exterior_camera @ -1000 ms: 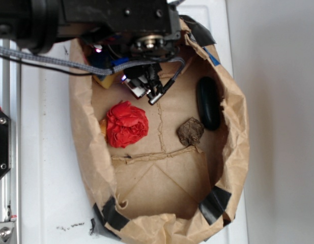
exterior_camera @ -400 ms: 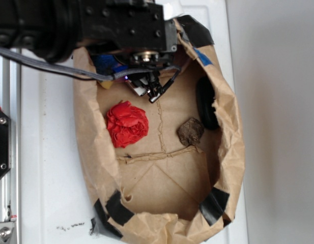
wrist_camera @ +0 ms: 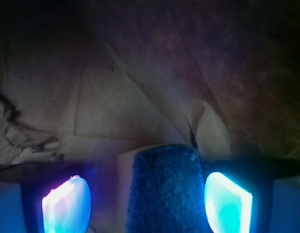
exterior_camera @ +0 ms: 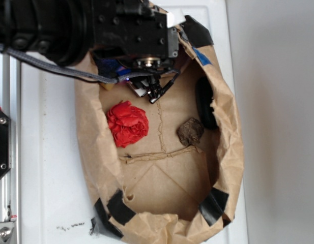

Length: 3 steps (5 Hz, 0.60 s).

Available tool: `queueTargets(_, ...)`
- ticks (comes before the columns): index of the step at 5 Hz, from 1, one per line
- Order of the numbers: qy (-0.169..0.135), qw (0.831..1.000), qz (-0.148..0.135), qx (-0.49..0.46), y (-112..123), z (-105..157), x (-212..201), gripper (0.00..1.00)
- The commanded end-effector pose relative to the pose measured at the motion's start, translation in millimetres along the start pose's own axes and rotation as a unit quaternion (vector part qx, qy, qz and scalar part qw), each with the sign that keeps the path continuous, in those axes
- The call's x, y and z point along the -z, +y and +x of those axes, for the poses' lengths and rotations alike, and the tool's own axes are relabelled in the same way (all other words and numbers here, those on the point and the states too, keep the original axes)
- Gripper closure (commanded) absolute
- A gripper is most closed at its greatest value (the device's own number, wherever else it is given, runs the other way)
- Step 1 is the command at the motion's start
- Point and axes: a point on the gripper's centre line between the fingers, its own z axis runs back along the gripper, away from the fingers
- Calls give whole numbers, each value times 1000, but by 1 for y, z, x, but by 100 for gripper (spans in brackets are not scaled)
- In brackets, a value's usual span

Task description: Grab the green sponge.

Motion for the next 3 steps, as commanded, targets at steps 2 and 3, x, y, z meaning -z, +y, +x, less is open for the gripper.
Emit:
queueTargets(2, -7, 999, -26, -25, 15, -2, -18, 100)
queueTargets(3, -7, 999, -29, -28, 16, -2, -19, 100)
